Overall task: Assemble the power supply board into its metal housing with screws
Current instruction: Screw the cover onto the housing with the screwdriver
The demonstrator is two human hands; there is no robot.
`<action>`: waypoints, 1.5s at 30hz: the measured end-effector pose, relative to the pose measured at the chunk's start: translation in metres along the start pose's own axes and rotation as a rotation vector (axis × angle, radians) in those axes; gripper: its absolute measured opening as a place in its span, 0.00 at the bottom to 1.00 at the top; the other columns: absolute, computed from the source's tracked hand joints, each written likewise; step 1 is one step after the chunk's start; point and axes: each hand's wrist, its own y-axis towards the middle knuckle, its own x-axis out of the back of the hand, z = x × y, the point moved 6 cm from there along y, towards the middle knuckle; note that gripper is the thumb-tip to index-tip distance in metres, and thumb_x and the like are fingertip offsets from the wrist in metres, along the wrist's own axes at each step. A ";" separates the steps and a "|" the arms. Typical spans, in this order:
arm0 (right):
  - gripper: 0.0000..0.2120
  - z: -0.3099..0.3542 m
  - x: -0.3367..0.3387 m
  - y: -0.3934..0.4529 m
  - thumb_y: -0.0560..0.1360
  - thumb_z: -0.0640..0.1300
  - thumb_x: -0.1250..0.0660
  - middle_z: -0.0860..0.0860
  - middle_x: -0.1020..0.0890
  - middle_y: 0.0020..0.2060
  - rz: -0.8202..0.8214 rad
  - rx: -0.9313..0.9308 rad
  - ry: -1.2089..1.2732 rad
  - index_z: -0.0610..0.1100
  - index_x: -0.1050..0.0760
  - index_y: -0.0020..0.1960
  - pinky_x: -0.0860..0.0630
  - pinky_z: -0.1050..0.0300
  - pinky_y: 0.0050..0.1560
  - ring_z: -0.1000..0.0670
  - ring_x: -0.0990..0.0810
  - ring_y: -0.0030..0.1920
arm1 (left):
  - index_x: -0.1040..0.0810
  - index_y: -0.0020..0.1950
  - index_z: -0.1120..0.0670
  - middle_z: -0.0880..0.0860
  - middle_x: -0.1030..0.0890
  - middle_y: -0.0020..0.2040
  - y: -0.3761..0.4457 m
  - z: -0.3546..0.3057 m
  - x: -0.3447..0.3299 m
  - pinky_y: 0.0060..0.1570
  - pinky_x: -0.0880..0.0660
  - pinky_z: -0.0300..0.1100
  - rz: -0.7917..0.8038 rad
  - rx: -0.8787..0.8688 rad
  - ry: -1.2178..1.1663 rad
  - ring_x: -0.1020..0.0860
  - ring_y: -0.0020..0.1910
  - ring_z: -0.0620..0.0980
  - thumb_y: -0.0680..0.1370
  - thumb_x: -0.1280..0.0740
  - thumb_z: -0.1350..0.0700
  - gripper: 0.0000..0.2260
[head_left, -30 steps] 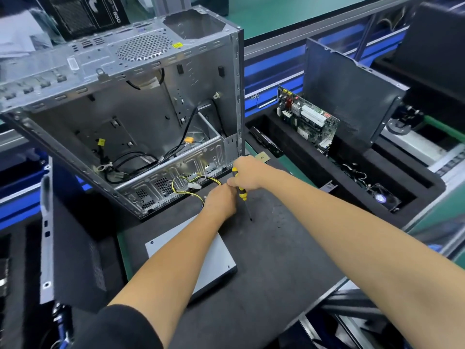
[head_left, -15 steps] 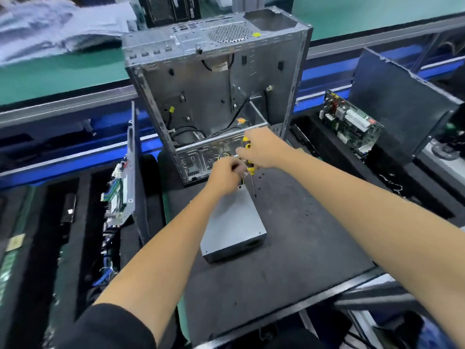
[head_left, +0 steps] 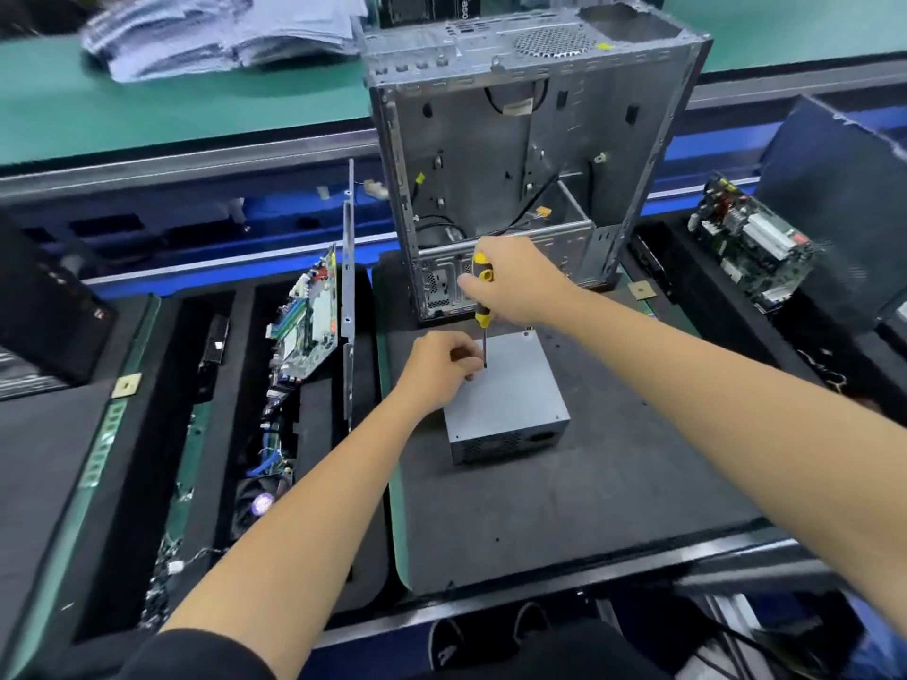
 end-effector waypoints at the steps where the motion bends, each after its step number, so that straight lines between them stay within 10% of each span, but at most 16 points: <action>1: 0.13 0.004 -0.001 -0.002 0.78 0.48 0.38 0.46 0.26 0.34 0.001 0.008 0.000 0.44 0.36 0.38 0.28 0.54 0.33 0.41 0.18 0.41 | 0.22 0.35 0.50 0.47 0.20 0.31 -0.004 0.002 0.001 0.31 0.28 0.29 0.016 -0.003 0.023 0.24 0.28 0.39 0.75 0.31 0.63 0.11; 8: 0.12 0.019 -0.013 -0.023 0.78 0.47 0.37 0.40 0.21 0.39 0.022 0.065 0.028 0.38 0.32 0.44 0.21 0.41 0.43 0.40 0.18 0.43 | 0.22 0.35 0.48 0.46 0.20 0.34 -0.022 0.012 0.006 0.35 0.28 0.31 0.114 -0.042 0.106 0.25 0.29 0.39 0.73 0.28 0.61 0.11; 20: 0.11 0.039 -0.022 -0.040 0.78 0.46 0.36 0.45 0.20 0.36 0.009 0.178 0.061 0.38 0.29 0.46 0.21 0.45 0.41 0.45 0.19 0.38 | 0.19 0.41 0.56 0.52 0.17 0.43 -0.036 0.016 0.010 0.44 0.24 0.43 0.233 -0.088 0.271 0.21 0.42 0.51 0.73 0.27 0.57 0.04; 45: 0.11 0.034 -0.042 -0.054 0.76 0.48 0.32 0.46 0.19 0.36 0.181 0.252 0.044 0.40 0.27 0.46 0.24 0.54 0.39 0.47 0.20 0.37 | 0.22 0.41 0.59 0.49 0.23 0.38 -0.065 0.026 -0.003 0.38 0.30 0.39 0.176 -0.277 0.368 0.27 0.36 0.47 0.74 0.28 0.50 0.12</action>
